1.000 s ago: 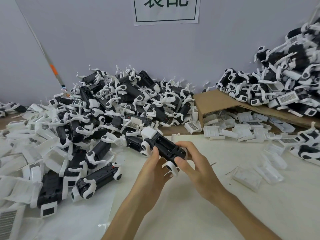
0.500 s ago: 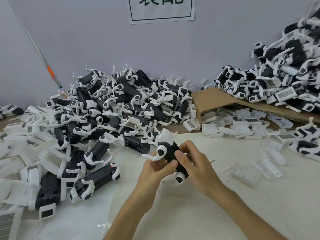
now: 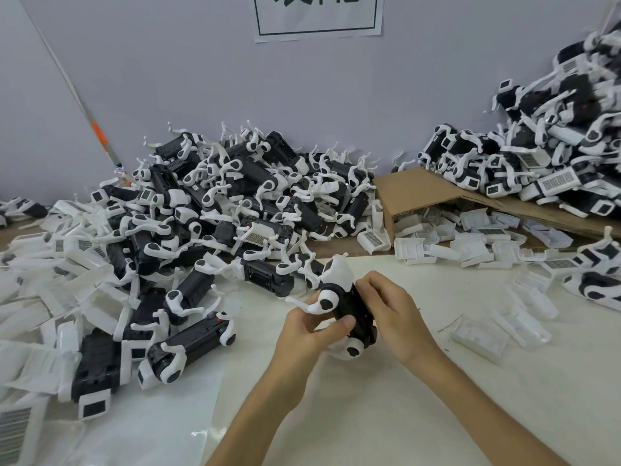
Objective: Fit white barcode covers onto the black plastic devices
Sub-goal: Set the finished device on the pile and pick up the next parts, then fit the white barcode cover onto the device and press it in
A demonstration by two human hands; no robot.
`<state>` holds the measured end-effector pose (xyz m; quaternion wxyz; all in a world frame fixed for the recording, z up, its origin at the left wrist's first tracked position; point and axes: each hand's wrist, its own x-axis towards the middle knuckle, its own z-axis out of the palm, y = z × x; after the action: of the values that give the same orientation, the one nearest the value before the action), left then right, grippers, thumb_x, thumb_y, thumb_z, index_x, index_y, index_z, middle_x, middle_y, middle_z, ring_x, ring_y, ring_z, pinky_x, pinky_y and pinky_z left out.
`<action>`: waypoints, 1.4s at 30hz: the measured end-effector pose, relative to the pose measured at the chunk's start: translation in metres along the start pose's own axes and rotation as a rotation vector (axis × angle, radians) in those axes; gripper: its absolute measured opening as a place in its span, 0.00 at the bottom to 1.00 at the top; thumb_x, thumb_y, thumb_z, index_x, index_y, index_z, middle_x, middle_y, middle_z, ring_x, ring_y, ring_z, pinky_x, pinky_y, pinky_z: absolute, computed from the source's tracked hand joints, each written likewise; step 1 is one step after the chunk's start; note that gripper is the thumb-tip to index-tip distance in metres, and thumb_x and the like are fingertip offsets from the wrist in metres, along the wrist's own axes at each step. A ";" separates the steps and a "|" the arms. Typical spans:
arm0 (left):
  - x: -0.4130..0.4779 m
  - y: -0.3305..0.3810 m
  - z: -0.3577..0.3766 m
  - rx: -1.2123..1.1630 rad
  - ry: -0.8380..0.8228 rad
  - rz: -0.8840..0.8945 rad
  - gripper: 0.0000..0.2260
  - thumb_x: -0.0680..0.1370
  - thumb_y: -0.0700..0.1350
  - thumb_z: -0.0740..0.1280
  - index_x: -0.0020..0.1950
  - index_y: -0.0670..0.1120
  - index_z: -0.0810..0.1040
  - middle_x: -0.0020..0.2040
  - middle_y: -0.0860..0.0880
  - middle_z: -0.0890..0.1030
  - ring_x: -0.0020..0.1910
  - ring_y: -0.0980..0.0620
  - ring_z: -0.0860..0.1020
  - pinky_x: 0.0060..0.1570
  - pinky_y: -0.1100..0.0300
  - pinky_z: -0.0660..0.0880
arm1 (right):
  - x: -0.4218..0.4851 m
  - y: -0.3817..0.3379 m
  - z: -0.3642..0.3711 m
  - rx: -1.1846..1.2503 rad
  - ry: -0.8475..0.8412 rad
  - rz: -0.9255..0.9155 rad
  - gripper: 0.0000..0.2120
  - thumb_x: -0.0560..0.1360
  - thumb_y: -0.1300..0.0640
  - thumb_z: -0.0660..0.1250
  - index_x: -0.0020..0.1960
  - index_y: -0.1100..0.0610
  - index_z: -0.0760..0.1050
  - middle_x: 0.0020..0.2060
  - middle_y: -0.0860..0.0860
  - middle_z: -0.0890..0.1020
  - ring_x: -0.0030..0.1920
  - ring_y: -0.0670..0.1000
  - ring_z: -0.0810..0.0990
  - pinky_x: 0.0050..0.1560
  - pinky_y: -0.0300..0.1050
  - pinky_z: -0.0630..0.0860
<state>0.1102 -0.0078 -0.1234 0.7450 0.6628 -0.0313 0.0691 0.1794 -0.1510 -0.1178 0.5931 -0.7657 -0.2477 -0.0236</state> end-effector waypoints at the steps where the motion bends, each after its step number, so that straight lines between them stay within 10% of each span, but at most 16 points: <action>1: 0.000 0.001 0.000 -0.037 0.008 -0.015 0.10 0.74 0.46 0.70 0.54 0.49 0.85 0.53 0.43 0.85 0.53 0.46 0.84 0.51 0.58 0.80 | -0.001 0.000 0.000 -0.004 -0.004 -0.012 0.14 0.84 0.56 0.60 0.39 0.57 0.70 0.30 0.41 0.73 0.33 0.42 0.71 0.36 0.33 0.67; 8: 0.003 0.008 -0.009 -0.366 0.180 -0.119 0.13 0.73 0.54 0.66 0.50 0.52 0.88 0.57 0.47 0.85 0.56 0.52 0.83 0.52 0.57 0.75 | -0.006 0.001 0.003 -0.170 -0.143 -0.134 0.15 0.82 0.58 0.62 0.62 0.43 0.79 0.54 0.33 0.83 0.55 0.38 0.81 0.54 0.31 0.74; 12: 0.005 0.010 -0.012 -0.433 0.269 -0.116 0.16 0.74 0.56 0.65 0.57 0.52 0.83 0.56 0.50 0.86 0.51 0.55 0.83 0.47 0.56 0.74 | 0.004 0.007 -0.017 -0.396 0.052 -0.182 0.09 0.80 0.55 0.66 0.55 0.47 0.83 0.51 0.37 0.84 0.54 0.38 0.80 0.57 0.39 0.75; 16: 0.005 0.011 -0.014 -0.462 0.296 -0.137 0.13 0.81 0.55 0.62 0.60 0.53 0.79 0.54 0.51 0.86 0.43 0.57 0.83 0.33 0.64 0.75 | 0.016 0.009 -0.069 -0.638 0.176 0.103 0.08 0.77 0.52 0.70 0.56 0.48 0.80 0.55 0.46 0.81 0.53 0.47 0.79 0.58 0.50 0.75; 20: 0.004 0.010 -0.012 -0.468 0.279 -0.159 0.18 0.75 0.57 0.65 0.61 0.51 0.80 0.52 0.51 0.86 0.41 0.57 0.84 0.29 0.66 0.75 | 0.008 0.008 -0.130 -0.888 -0.274 0.497 0.22 0.66 0.38 0.77 0.56 0.39 0.74 0.55 0.42 0.73 0.54 0.45 0.75 0.56 0.47 0.74; 25: 0.004 0.005 -0.012 -0.442 0.267 -0.200 0.15 0.80 0.55 0.62 0.62 0.50 0.80 0.56 0.48 0.86 0.42 0.56 0.84 0.28 0.66 0.75 | 0.001 0.008 -0.138 -0.806 -0.407 0.606 0.20 0.64 0.49 0.81 0.51 0.40 0.75 0.51 0.43 0.75 0.46 0.42 0.77 0.37 0.35 0.71; 32: 0.003 0.009 -0.009 -0.406 0.221 -0.205 0.15 0.72 0.57 0.67 0.54 0.53 0.85 0.49 0.51 0.86 0.39 0.58 0.83 0.28 0.66 0.74 | 0.012 0.003 -0.111 -0.330 0.034 0.176 0.07 0.74 0.50 0.74 0.51 0.42 0.80 0.46 0.40 0.82 0.39 0.40 0.81 0.40 0.36 0.73; 37: 0.001 0.011 -0.004 -0.384 0.149 -0.193 0.15 0.73 0.55 0.69 0.55 0.51 0.86 0.58 0.47 0.85 0.51 0.52 0.84 0.38 0.61 0.80 | 0.010 -0.011 -0.081 0.253 -0.028 0.046 0.13 0.67 0.59 0.76 0.46 0.59 0.73 0.46 0.48 0.82 0.47 0.52 0.84 0.47 0.40 0.78; 42: -0.001 0.012 0.000 -0.349 0.121 -0.165 0.19 0.73 0.54 0.72 0.60 0.46 0.84 0.59 0.44 0.84 0.54 0.50 0.84 0.44 0.58 0.81 | 0.005 -0.017 -0.049 0.339 0.015 0.001 0.14 0.66 0.56 0.78 0.34 0.53 0.72 0.43 0.44 0.84 0.45 0.44 0.83 0.45 0.34 0.77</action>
<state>0.1075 -0.0069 -0.1112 0.8523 0.5183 0.0563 0.0412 0.1897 -0.1917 -0.0866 0.7156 -0.6546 -0.2435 0.0131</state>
